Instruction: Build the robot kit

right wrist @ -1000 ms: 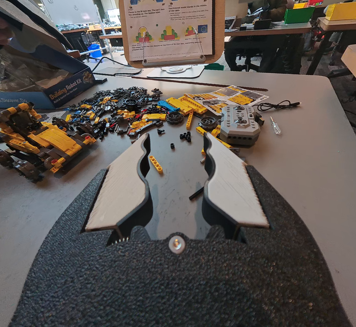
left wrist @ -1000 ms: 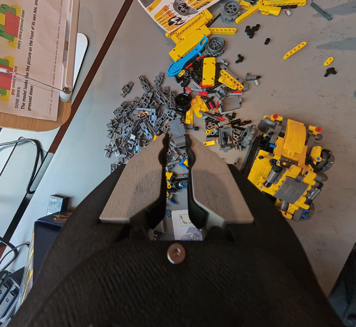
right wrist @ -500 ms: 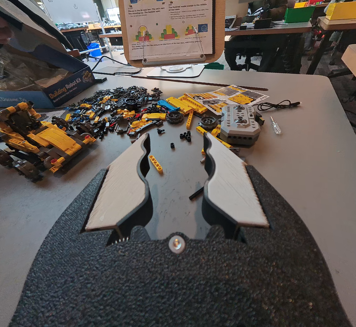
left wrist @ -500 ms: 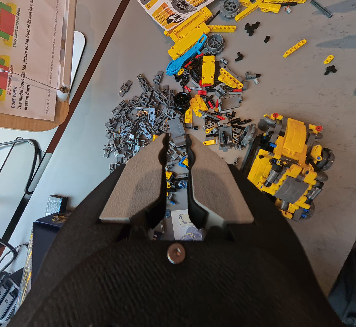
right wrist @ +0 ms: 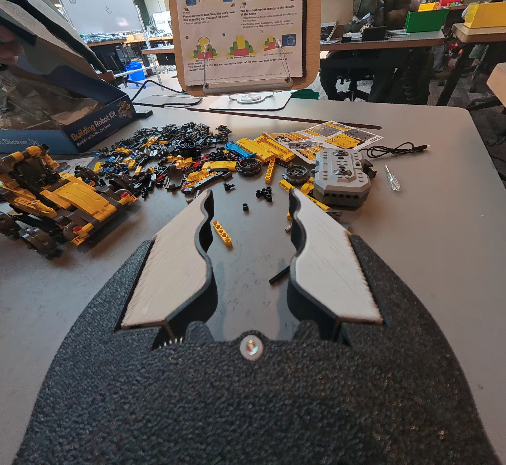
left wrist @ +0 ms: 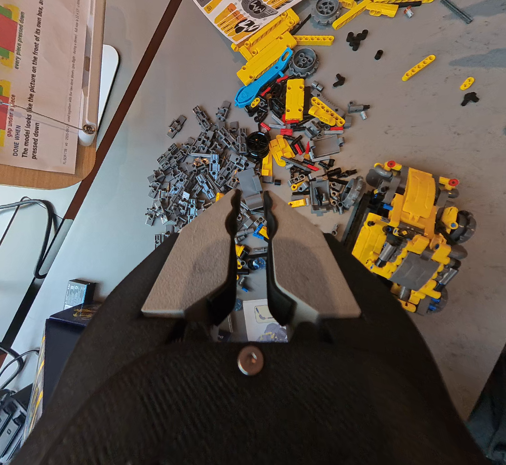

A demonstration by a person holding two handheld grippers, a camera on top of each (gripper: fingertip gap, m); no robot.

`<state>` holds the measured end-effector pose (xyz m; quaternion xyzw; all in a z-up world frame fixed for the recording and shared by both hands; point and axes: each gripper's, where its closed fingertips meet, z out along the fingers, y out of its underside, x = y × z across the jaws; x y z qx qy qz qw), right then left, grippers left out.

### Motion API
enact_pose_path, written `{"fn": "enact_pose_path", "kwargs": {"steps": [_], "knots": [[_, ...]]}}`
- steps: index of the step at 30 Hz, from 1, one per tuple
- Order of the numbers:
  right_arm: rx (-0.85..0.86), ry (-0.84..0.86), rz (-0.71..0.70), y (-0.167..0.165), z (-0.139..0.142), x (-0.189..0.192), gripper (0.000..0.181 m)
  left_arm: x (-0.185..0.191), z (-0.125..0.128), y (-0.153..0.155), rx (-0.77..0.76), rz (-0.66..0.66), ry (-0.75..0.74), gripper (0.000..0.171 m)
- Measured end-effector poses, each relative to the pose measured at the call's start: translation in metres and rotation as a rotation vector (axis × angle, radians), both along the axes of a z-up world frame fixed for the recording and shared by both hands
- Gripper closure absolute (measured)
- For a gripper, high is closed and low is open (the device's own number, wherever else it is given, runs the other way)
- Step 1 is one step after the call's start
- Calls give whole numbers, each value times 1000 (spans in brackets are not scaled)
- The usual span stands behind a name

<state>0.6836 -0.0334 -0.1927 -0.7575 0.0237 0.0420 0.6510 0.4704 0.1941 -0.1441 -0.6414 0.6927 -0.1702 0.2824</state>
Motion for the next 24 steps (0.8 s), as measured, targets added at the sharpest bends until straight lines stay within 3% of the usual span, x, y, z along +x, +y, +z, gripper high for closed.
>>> {"fn": "enact_pose_path", "kwargs": {"steps": [16,24], "knots": [[-1,0,3,0,0,0,127,0,-8,1,-24,-2,21,157],[-2,-1,1,0,0,0,127,-15,-85,2,-174,-34,319,149]]}}
